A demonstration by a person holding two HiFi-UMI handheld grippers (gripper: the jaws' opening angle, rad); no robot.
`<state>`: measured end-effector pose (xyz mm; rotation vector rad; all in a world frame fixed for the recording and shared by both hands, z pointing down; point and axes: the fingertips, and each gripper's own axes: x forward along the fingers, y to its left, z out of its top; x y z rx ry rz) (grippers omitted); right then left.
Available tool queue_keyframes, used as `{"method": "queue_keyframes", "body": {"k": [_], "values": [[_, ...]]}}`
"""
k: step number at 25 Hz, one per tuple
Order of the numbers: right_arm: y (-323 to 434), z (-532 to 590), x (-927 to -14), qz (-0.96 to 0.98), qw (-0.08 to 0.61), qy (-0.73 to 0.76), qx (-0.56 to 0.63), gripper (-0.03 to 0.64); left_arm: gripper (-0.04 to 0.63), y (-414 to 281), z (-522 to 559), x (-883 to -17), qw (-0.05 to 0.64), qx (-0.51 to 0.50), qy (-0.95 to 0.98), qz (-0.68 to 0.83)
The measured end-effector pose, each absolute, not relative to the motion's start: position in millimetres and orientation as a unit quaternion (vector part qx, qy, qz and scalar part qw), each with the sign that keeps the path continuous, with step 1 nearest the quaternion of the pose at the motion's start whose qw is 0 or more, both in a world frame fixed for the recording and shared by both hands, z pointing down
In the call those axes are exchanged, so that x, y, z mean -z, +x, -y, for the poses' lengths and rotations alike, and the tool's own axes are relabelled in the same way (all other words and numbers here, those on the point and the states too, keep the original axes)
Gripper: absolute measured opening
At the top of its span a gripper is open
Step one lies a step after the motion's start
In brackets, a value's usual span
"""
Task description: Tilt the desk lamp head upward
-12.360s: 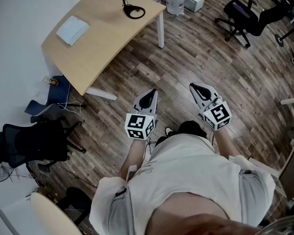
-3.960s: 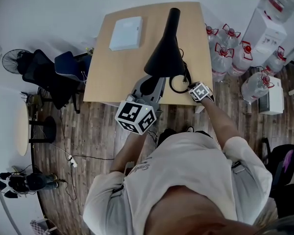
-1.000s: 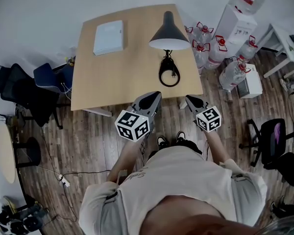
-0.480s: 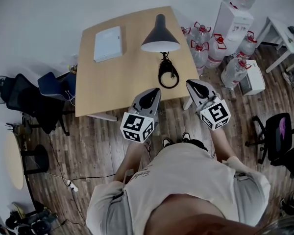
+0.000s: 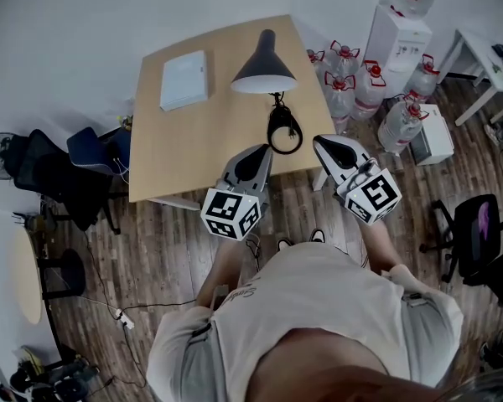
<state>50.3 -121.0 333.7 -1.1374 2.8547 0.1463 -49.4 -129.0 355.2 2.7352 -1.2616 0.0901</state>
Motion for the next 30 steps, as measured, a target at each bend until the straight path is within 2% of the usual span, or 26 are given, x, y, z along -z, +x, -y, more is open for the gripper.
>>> {"method": "queue_keyframes", "body": {"k": [4, 11, 30], "values": [[59, 121, -347, -0.926, 0.027, -0.374, -0.036, -0.005, 0.016, -37, 122, -369, 0.051, -0.054, 0.901, 0.427], [56, 126, -350, -0.926, 0.023, -0.374, -0.047, -0.005, 0.017, -36, 117, -387, 0.085, -0.058, 0.899, 0.426], [54, 122, -353, -0.933, -0.001, -0.354, -0.058, -0.005, 0.016, -49, 118, -389, 0.102, -0.031, 0.886, 0.451]]}}
